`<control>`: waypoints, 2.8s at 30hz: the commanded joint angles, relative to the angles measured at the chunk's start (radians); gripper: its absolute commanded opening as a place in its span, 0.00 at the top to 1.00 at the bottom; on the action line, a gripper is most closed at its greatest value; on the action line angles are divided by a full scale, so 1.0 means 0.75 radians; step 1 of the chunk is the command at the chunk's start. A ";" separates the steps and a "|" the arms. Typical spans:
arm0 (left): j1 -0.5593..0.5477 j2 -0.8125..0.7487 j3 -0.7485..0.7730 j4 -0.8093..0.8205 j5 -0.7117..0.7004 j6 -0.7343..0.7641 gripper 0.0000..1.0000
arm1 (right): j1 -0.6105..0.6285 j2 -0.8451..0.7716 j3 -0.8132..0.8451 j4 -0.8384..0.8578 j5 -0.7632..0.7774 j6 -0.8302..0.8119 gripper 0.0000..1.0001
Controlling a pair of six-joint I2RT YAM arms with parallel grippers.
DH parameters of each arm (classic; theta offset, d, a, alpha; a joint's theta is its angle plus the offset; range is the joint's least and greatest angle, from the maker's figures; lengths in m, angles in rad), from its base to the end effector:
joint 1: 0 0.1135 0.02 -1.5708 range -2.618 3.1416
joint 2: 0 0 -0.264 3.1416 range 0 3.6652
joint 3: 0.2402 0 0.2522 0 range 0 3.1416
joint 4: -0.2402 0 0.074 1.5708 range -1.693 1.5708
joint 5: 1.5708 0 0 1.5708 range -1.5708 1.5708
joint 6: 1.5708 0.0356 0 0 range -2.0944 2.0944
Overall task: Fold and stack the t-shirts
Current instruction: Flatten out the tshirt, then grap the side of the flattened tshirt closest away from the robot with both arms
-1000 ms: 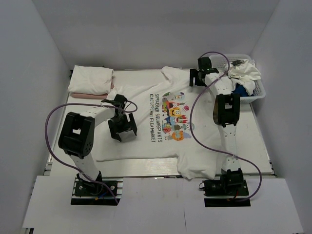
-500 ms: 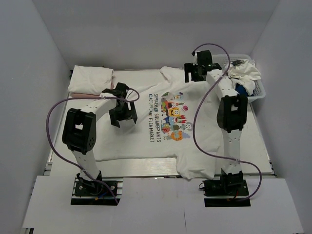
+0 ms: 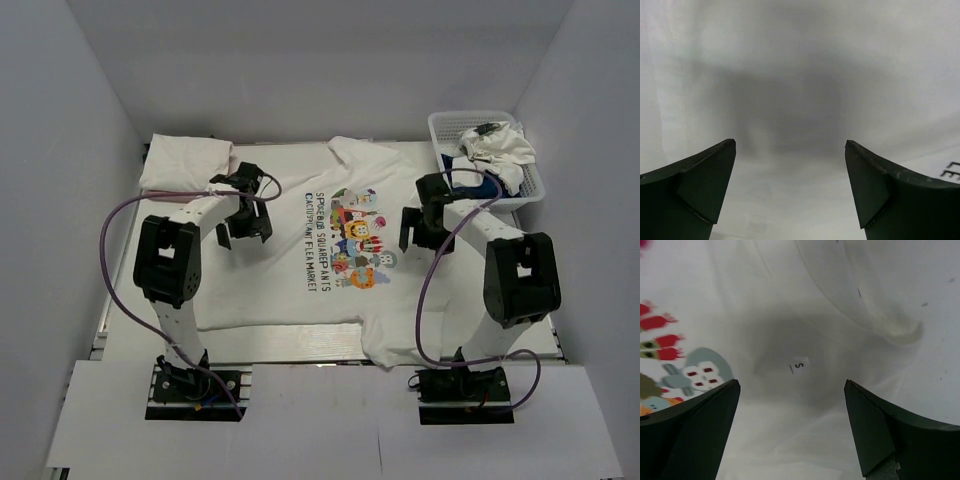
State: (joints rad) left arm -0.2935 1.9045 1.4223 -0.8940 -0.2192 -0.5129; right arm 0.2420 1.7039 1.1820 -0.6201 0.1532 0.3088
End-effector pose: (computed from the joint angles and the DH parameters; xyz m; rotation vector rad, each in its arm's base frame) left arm 0.3587 -0.1003 0.1958 -0.3451 2.8513 0.1807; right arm 0.3340 0.0768 0.2058 0.1347 2.6851 -0.0394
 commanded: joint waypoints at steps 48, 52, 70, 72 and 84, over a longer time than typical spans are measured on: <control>0.156 -0.797 -0.855 -0.246 0.041 -0.680 0.00 | 0.060 -1.052 -0.614 -0.005 -0.006 0.447 0.10; 0.217 -0.811 -0.929 -0.095 0.116 -0.740 0.09 | 0.064 -1.177 -0.670 -0.181 0.039 0.498 0.10; 0.297 -0.795 -0.992 0.093 0.110 -0.832 0.36 | 0.072 -1.235 -0.815 -0.390 -0.071 0.552 0.10; 0.297 -0.779 -1.027 0.145 0.151 -0.844 0.50 | 0.078 -1.184 -0.805 -0.372 -0.098 0.519 0.10; 0.297 -0.921 -1.013 0.116 0.071 -0.844 1.00 | 0.156 -0.914 -0.799 -0.317 -0.331 0.443 0.11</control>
State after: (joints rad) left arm -0.0742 1.2850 0.6533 -0.8146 -0.1169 -1.1347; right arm 0.3405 0.9878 0.5625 -0.8829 -0.0463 0.6518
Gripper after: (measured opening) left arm 0.015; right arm 0.887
